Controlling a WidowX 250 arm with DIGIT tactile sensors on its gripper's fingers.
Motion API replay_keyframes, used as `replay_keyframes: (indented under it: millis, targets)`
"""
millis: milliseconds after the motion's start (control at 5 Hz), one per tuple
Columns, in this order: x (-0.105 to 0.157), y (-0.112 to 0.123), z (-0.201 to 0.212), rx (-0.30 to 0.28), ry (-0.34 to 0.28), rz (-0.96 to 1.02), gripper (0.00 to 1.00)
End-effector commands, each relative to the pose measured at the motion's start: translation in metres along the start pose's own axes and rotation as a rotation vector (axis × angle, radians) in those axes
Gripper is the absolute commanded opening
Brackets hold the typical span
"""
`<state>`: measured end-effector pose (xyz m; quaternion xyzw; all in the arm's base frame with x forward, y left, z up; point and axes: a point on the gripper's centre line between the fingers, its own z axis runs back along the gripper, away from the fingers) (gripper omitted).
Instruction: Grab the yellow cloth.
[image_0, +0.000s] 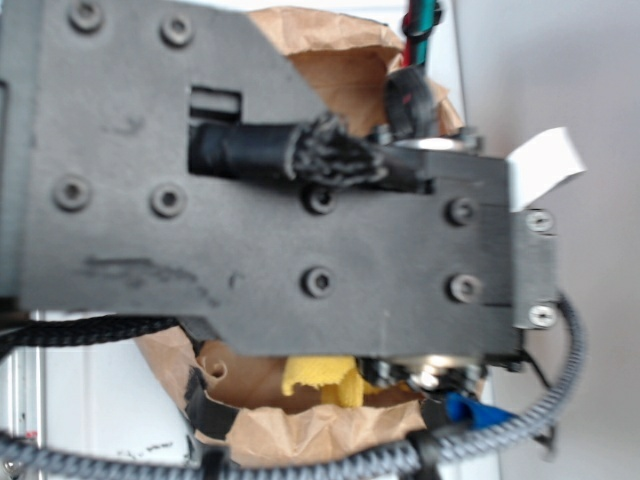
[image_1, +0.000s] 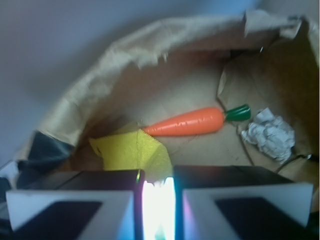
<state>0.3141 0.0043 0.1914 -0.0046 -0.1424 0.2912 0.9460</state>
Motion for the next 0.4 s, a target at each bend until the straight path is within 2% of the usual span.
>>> replay_keyframes:
  millis: [0, 200]
  targets:
    - [0.0260, 0.0283, 0.0405, 0.110, -0.143, 0.056, 0.00]
    - [0.0225, 0.0372, 0.0480, 0.115, -0.161, 0.049, 0.00]
